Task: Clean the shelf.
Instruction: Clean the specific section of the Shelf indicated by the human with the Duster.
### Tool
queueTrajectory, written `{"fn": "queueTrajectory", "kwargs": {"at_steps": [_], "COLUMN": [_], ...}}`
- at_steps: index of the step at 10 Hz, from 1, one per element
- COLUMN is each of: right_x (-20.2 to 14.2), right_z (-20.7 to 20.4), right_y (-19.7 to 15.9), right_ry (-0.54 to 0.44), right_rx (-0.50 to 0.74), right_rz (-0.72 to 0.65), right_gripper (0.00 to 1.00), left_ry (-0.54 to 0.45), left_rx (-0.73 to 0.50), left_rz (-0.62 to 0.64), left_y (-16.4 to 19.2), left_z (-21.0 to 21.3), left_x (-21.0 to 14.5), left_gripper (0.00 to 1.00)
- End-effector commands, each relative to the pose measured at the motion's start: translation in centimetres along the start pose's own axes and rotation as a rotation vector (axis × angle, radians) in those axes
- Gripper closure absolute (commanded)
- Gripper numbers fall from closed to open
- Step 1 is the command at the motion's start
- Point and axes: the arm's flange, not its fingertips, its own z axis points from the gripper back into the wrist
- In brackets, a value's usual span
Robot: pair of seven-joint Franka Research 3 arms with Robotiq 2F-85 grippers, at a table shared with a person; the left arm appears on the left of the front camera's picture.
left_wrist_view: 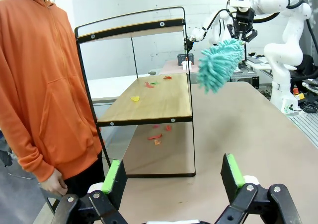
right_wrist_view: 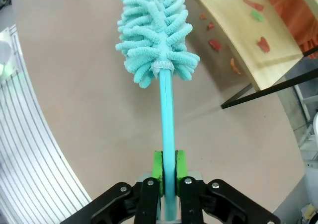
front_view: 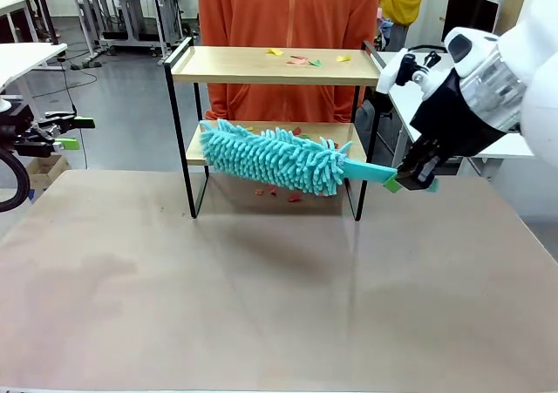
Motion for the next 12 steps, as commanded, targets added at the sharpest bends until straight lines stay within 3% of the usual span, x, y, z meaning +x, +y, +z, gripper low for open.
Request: {"fn": "queueTrajectory", "kwargs": {"at_steps": [1, 4, 8, 12], "right_x": [1.9, 4.7, 10.2, 15.7], "right_z": [-1.2, -2.2, -5.7, -9.8], "right_y": [2.5, 4.2, 8.0, 8.4], "right_ry": [-0.084, -0.07, 0.017, 0.021], "right_rx": [-0.133, -0.165, -0.281, -0.287], "right_rz": [-0.128, -0.222, -0.368, -0.441], "right_gripper": [0.87, 0.87, 0.87, 0.87], "left_ry": [0.001, 0.001, 0.001, 0.001], "left_rx": [-0.001, -0.001, -0.001, -0.001], "left_rz": [-0.003, -0.003, -0.003, -0.003], "left_y": [0.0, 0.0, 0.0, 0.0], "left_z": [0.1, 0.1, 0.1, 0.1], "left_x": [0.2, 0.2, 0.2, 0.2], "left_gripper": [0.0, 0.0, 0.0, 0.0]}}
